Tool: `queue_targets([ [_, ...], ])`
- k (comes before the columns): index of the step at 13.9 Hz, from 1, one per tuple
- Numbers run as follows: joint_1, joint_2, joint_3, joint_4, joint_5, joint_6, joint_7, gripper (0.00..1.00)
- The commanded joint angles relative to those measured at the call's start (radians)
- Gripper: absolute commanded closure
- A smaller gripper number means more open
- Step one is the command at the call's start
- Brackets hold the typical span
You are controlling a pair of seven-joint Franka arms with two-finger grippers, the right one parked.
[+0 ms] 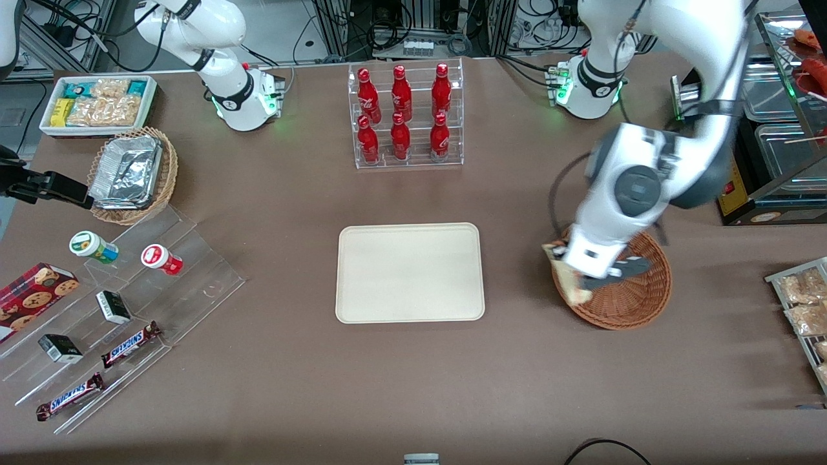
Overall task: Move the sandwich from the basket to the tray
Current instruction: 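Carry the sandwich to the cream tray and lower it onto it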
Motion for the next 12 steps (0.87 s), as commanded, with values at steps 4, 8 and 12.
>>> queue_targets([
  [4, -0.226, 0.209, 0.012, 0.242, 0.010, -0.022, -0.048, 1.00],
  [8, -0.335, 0.371, 0.015, 0.411, 0.015, -0.021, -0.057, 1.00],
  [12, -0.383, 0.478, 0.018, 0.502, 0.056, -0.019, -0.091, 1.00],
])
